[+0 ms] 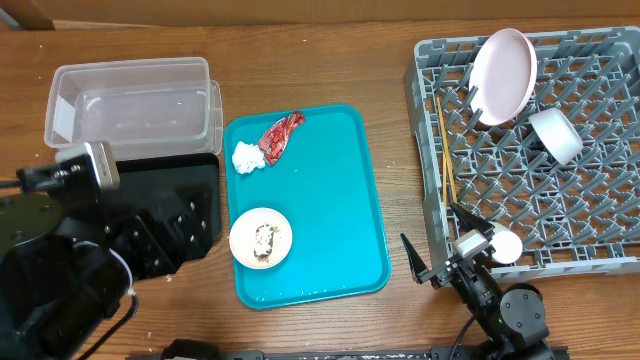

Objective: Sort waste into correct bins and load items into the dishwasher

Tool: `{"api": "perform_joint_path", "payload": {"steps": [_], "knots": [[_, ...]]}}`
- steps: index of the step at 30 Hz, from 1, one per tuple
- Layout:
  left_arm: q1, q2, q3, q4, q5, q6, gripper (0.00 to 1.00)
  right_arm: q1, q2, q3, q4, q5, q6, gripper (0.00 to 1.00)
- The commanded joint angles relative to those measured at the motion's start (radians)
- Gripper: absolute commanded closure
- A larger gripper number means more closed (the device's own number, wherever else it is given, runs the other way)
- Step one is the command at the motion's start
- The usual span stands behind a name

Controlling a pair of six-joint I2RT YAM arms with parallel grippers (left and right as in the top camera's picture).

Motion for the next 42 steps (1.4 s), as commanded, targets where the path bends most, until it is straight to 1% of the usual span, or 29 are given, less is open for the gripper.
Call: {"api": "perform_joint_path", "payload": {"steps": [1, 3, 6, 9, 11, 12, 13, 15, 17, 19, 20, 24, 28, 31, 33, 37, 42], "knots": [[-0.001, 0.019, -0.008, 0.077, 0.087, -0.011, 0.00, -0.006, -0.012, -0.011, 0.007, -0.006, 0.000, 0.00], [-0.001, 0.055, -0.025, 0.103, 0.097, 0.032, 0.00, -0.006, -0.012, -0.011, 0.007, -0.006, 0.000, 0.00], [-0.003, 0.146, -0.059, 0.092, 0.141, 0.066, 0.00, -0.006, -0.012, -0.011, 0.007, -0.006, 0.000, 0.00], [-0.041, 0.261, -0.108, 0.079, 0.155, 0.122, 0.09, -0.006, -0.012, -0.011, 0.007, -0.006, 0.000, 0.00], [-0.090, 0.369, -0.141, 0.087, 0.112, 0.136, 0.16, -0.006, -0.012, -0.011, 0.007, -0.006, 0.000, 0.00], [-0.105, 0.397, -0.144, 0.090, 0.097, 0.137, 0.17, -0.006, -0.012, -0.011, 0.007, -0.006, 0.000, 0.00], [-0.130, 0.443, -0.145, 0.098, 0.065, 0.142, 0.18, -0.006, -0.012, -0.011, 0.007, -0.006, 0.000, 0.00], [-0.185, 0.526, -0.145, 0.132, -0.047, 0.151, 0.18, -0.006, -0.012, -0.011, 0.007, -0.006, 0.000, 0.00], [-0.238, 0.613, -0.145, 0.170, -0.206, 0.151, 0.12, -0.006, -0.012, -0.011, 0.007, -0.006, 0.000, 0.00], [-0.270, 0.688, -0.145, 0.197, -0.316, 0.151, 0.07, -0.006, -0.012, -0.011, 0.007, -0.006, 0.000, 0.00], [-0.281, 0.729, -0.145, 0.209, -0.358, 0.152, 0.05, -0.006, -0.012, -0.011, 0.007, -0.006, 0.000, 0.00], [-0.288, 0.889, -0.145, 0.246, -0.445, 0.170, 0.04, -0.006, -0.012, -0.011, 0.007, -0.006, 0.000, 0.00], [-0.264, 1.022, -0.145, 0.293, -0.477, 0.185, 0.05, -0.006, -0.012, -0.011, 0.007, -0.006, 0.000, 0.00], [-0.242, 1.086, -0.145, 0.380, -0.487, 0.251, 0.00, -0.006, -0.012, -0.011, 0.007, -0.006, 0.000, 0.00], [-0.230, 1.118, -0.145, 0.413, -0.470, 0.279, 0.01, -0.006, -0.012, -0.011, 0.007, -0.006, 0.000, 0.00], [-0.217, 1.177, -0.145, 0.442, -0.375, 0.318, 0.06, -0.006, -0.012, -0.011, 0.007, -0.006, 0.000, 0.00], [-0.216, 1.209, -0.145, 0.478, -0.375, 0.359, 0.22, -0.006, -0.012, -0.011, 0.007, -0.006, 0.000, 0.00]]}}
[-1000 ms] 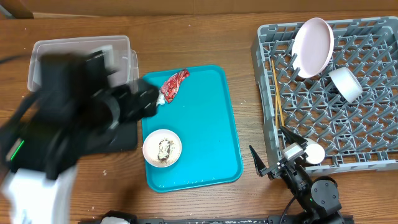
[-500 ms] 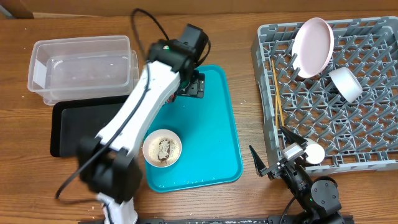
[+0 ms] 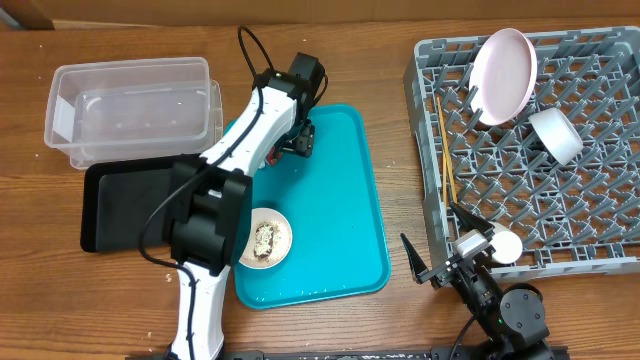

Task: Sort waste into correct bins and load items into the dishwasher
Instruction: 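Reach the left gripper to the red snack wrapper on the tray, then grasp the red wrapper with the left gripper and lift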

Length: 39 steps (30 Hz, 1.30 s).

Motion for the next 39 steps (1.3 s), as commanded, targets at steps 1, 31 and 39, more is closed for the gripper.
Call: {"api": "perform_joint_path", "payload": {"steps": [1, 31, 39], "knots": [[-0.003, 0.018, 0.002, 0.023, 0.020, 0.069, 0.24, -0.006, -0.012, -0.010, 0.006, -0.006, 0.000, 0.00], [0.014, 0.016, 0.138, 0.013, 0.030, 0.133, 0.25, -0.006, -0.012, -0.010, 0.006, -0.006, 0.000, 0.00], [0.073, 0.031, 0.112, 0.023, 0.128, 0.151, 0.30, -0.006, -0.012, -0.010, 0.006, -0.006, 0.000, 0.00]]}}
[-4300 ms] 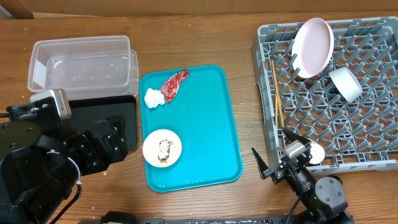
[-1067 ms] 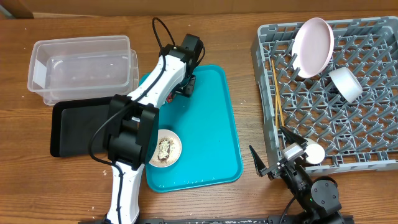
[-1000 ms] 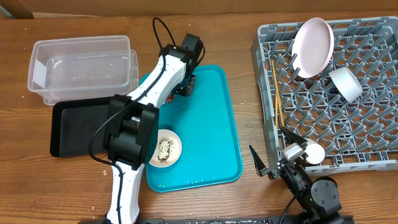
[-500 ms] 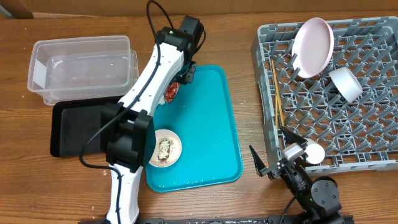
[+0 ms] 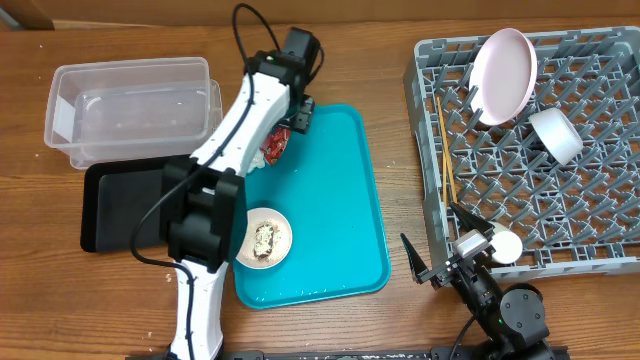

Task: Sort waste into correct bins and load items into the dishwasher
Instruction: 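Grasp the red wrapper with the left gripper and lift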

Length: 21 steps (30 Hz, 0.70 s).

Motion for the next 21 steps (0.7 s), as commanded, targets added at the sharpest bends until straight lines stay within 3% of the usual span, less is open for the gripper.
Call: {"api": "perform_joint_path", "payload": {"steps": [1, 11, 18, 21], "knots": [[0.032, 0.031, -0.036, 0.001, 0.074, 0.027, 0.30, -0.006, -0.012, -0.010, 0.006, -0.006, 0.000, 0.00], [0.038, 0.035, -0.135, 0.066, 0.079, 0.035, 0.29, -0.006, -0.012, -0.010, 0.006, -0.006, 0.000, 0.00], [0.038, 0.035, -0.190, 0.146, 0.082, 0.087, 0.34, -0.006, -0.012, -0.010, 0.006, -0.006, 0.000, 0.00], [0.038, 0.035, -0.203, 0.146, 0.108, 0.087, 0.45, -0.006, -0.012, -0.010, 0.006, -0.006, 0.000, 0.00]]}}
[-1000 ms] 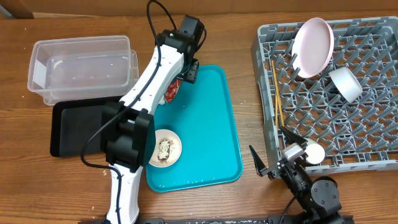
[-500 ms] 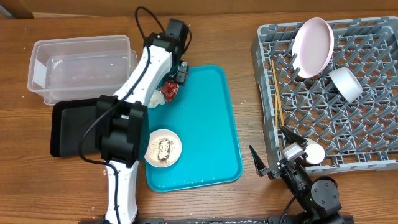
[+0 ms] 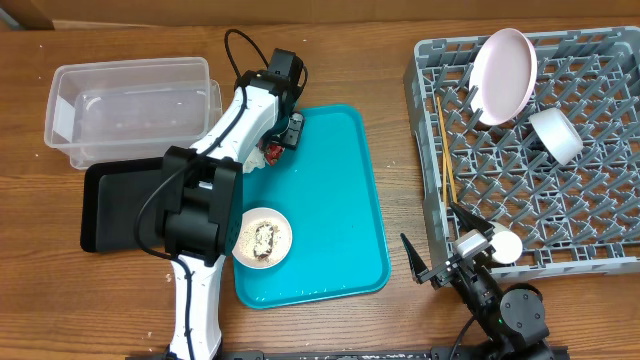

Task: Sort waste into correct bins and load items into the dishwasher
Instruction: 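Grasp the red wrapper with the left gripper and lift, then carry the wrapper over the clear plastic bin and release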

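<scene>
My left gripper (image 3: 288, 132) hangs over the back left corner of the teal tray (image 3: 335, 200). It looks shut on the upper end of the red wrapper (image 3: 271, 151), whose lower end shows beside the fingers. The left arm hides the crumpled white tissue. A small white plate with food scraps (image 3: 262, 238) lies at the tray's front left. Near the front edge my right gripper (image 3: 436, 242) rests open and empty, next to the grey dish rack (image 3: 600, 215).
A clear plastic bin (image 3: 130, 105) stands at the back left, with a black bin (image 3: 125, 205) in front of it. The rack holds a pink plate (image 3: 503, 62), a white cup (image 3: 556, 135), wooden chopsticks (image 3: 441, 150) and another white cup (image 3: 506, 246).
My left gripper has moved a little left and toward the front over the tray's back left corner, and the wrapper's visible end has shifted slightly left with it. The right arm has stayed put.
At first the left arm was folded over the black bin, with wrapper and tissue lying free on the tray. Then the arm reached out with its gripper on the wrapper. Then the gripper stood at the wrapper's upper end, and now slightly left of there.
</scene>
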Tool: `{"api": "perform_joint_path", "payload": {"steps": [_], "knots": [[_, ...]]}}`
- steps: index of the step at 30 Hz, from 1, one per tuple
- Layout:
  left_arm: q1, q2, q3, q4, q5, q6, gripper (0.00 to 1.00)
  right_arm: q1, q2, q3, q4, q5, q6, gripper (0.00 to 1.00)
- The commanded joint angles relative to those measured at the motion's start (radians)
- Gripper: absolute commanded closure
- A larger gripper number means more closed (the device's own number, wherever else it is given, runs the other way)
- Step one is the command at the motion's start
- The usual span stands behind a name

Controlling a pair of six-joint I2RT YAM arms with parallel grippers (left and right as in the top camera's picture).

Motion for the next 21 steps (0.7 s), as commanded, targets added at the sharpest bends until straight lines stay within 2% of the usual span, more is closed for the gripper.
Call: {"api": "perform_joint_path", "payload": {"steps": [1, 2, 4, 6, 12, 17, 21], "knots": [[-0.002, 0.004, -0.036, -0.007, 0.045, 0.028, 0.57, -0.006, -0.012, -0.010, 0.006, -0.006, 0.000, 0.00], [-0.002, 0.004, -0.036, -0.014, 0.064, 0.028, 0.66, -0.006, -0.012, -0.010, 0.006, -0.006, 0.000, 0.00], [-0.002, 0.002, -0.034, -0.033, 0.109, 0.029, 0.76, -0.006, -0.012, -0.010, 0.006, -0.006, 0.000, 0.00], [-0.002, -0.001, -0.029, -0.069, 0.122, 0.029, 0.95, -0.006, -0.012, -0.010, 0.006, -0.006, 0.000, 0.00], [0.002, -0.037, 0.072, -0.274, 0.103, -0.007, 0.96, -0.006, -0.012, -0.010, 0.006, -0.006, 0.000, 0.00], [0.040, -0.157, 0.221, -0.460, -0.019, -0.240, 0.96, -0.006, -0.012, -0.010, 0.006, -0.006, 0.000, 0.00], [0.123, -0.303, 0.249, -0.480, -0.031, -0.354, 0.96, -0.006, -0.012, -0.010, 0.006, -0.006, 0.000, 0.00]]}}
